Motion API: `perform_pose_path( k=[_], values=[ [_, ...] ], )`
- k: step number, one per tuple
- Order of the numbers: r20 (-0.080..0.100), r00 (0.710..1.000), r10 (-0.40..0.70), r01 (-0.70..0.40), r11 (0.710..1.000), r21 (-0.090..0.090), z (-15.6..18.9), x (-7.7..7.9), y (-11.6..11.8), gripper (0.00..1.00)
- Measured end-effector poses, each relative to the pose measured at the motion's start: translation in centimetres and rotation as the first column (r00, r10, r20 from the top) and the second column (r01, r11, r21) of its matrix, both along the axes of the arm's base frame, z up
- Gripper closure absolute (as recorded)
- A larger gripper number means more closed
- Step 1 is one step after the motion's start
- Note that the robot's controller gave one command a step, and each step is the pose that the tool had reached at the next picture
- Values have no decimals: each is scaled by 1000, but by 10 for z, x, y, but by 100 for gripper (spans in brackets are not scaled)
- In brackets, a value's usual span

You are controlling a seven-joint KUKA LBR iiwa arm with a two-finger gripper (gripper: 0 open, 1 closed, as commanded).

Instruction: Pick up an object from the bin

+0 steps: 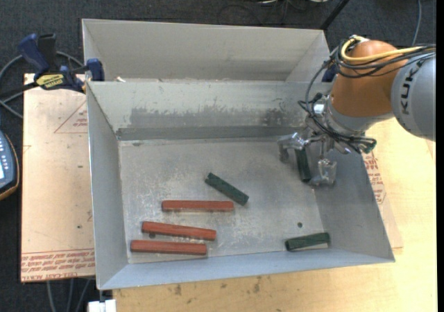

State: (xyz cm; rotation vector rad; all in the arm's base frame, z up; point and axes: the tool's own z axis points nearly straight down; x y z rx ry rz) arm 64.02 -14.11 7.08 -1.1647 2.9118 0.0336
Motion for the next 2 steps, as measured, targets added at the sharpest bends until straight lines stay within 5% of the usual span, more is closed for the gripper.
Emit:
perform_pose_path(
  k=[1,2],
  values=[
    [11,877,480,-480,877,-4,2,17,2,0],
    [21,878,479,-479,878,-8,4,19,2,100]
  ],
)
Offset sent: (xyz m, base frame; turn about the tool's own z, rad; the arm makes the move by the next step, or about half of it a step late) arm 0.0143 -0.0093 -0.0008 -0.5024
